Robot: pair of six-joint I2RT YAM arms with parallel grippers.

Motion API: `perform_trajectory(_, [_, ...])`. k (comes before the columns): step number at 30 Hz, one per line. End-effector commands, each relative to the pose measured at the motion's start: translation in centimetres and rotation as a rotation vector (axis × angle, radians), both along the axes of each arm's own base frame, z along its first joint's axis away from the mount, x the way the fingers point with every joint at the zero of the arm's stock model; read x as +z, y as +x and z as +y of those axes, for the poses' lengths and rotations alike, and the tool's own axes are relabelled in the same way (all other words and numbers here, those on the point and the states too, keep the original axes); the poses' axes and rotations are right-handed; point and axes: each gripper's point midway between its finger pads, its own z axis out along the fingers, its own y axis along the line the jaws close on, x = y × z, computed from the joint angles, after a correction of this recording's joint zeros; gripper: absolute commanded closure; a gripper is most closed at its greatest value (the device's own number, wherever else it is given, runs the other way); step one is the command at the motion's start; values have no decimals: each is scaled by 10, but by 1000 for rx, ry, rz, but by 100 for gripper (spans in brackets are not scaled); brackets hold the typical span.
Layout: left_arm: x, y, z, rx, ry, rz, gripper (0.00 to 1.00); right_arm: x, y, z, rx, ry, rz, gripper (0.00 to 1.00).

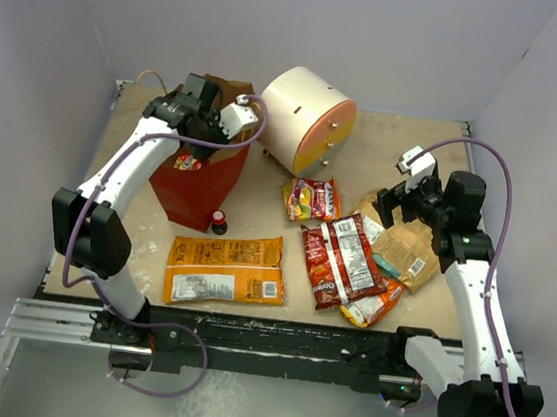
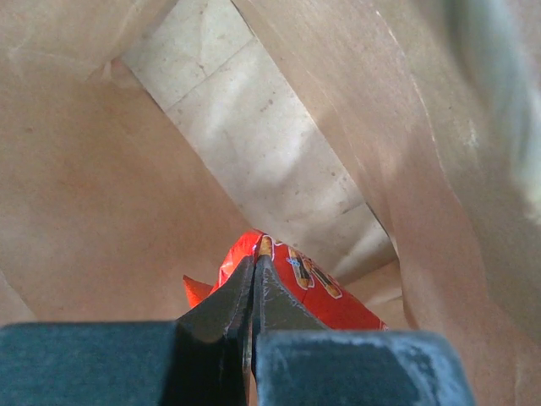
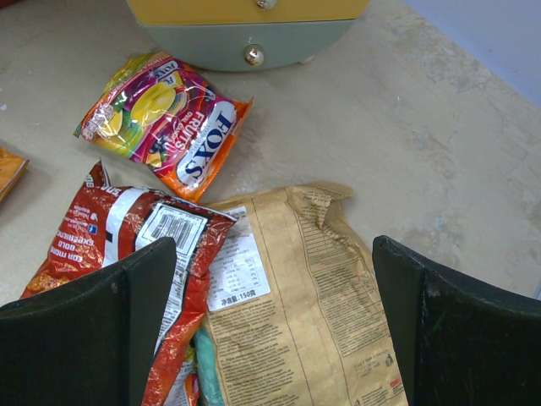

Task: Place the snacks into the paper bag
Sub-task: Place the snack in the paper bag.

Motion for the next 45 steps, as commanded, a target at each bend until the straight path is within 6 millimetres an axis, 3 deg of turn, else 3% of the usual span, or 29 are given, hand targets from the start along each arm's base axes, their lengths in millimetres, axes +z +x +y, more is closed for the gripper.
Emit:
perform_trajectory(1, [18, -5, -1, 28, -40, -16, 100, 5, 1, 2, 15, 8, -24, 0])
perform_trajectory(13, [19, -22, 5, 45, -23, 30, 100, 5, 1, 2, 14, 8, -23, 0])
perform_trajectory(21, [34, -15, 5, 57, -27, -3, 74, 4, 1, 2, 15, 8, -22, 0])
perform_trajectory(30, [85, -2, 21, 123, 0, -189, 60, 4, 2, 2, 17, 10, -21, 0])
perform_trajectory(35, [121, 1, 26, 167, -38, -317, 43, 1, 9, 5, -1, 54, -1, 0])
perform_trajectory(37, [132, 0, 25, 180, -63, -355, 36, -3, 14, 10, 0, 70, 25, 2])
perform_trajectory(42, [155, -2, 20, 189, -140, -430, 31, -20, 32, 27, 11, 85, 105, 7])
perform_trajectory(45, [174, -8, 18, 183, -189, -482, 28, -41, 42, 41, 56, 72, 175, 10])
